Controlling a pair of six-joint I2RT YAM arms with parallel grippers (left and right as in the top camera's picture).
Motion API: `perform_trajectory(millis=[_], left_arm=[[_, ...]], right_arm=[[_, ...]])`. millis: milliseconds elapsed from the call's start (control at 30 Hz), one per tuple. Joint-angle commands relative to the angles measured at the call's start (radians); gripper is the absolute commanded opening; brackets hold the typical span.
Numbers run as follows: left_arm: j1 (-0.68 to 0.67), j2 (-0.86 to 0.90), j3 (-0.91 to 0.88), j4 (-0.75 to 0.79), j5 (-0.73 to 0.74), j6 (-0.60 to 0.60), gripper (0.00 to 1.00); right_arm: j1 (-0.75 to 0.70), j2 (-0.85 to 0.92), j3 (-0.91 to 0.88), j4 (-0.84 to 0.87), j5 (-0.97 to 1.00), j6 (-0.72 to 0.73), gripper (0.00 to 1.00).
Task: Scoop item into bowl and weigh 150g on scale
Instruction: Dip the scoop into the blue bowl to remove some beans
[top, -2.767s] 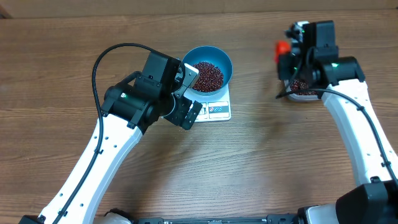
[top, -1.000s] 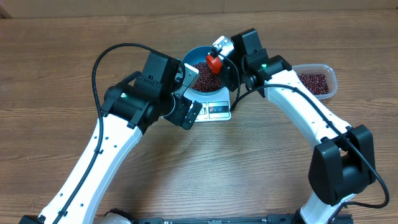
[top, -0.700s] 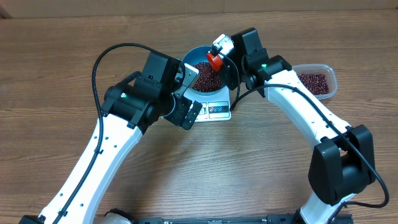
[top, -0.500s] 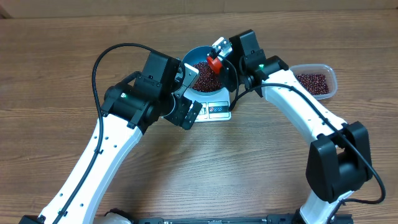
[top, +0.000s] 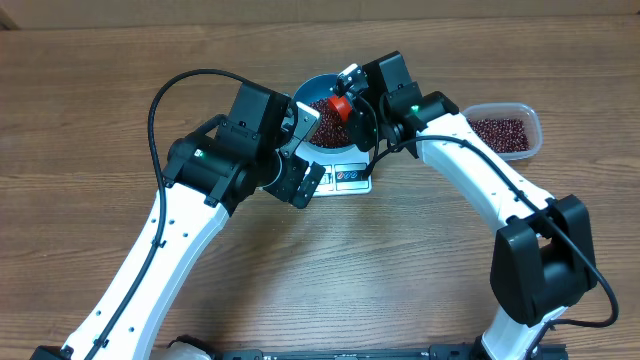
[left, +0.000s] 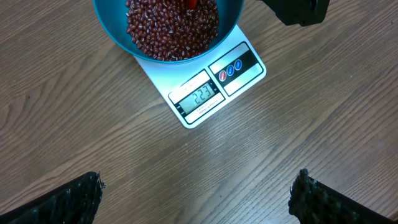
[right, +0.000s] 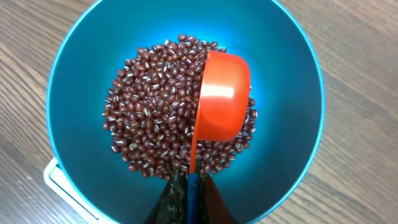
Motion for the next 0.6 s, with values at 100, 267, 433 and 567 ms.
perform_trajectory(millis=[100,267,433,567], left_arm=[[0.001,0.007,-0.007,0.003,0.015,0.022,1.00],[0.001,0.007,-0.007,0.003,0.015,0.022,1.00],[0.001,0.007,-0.007,0.003,0.015,0.022,1.00],[0.001,0.007,-0.007,0.003,0.015,0.022,1.00]], right_arm=[[-0.031,0.005,0.001,-0.004,-0.130,0.103,0.04],[-0.057,0.005,0.001,-0.005,-0.188,0.165,0.03],[-0.102,0.005,0.001,-0.006,-0.369,0.183,0.04],[-0.136,0.005,0.001,-0.005,-0.467,0.200,0.04]])
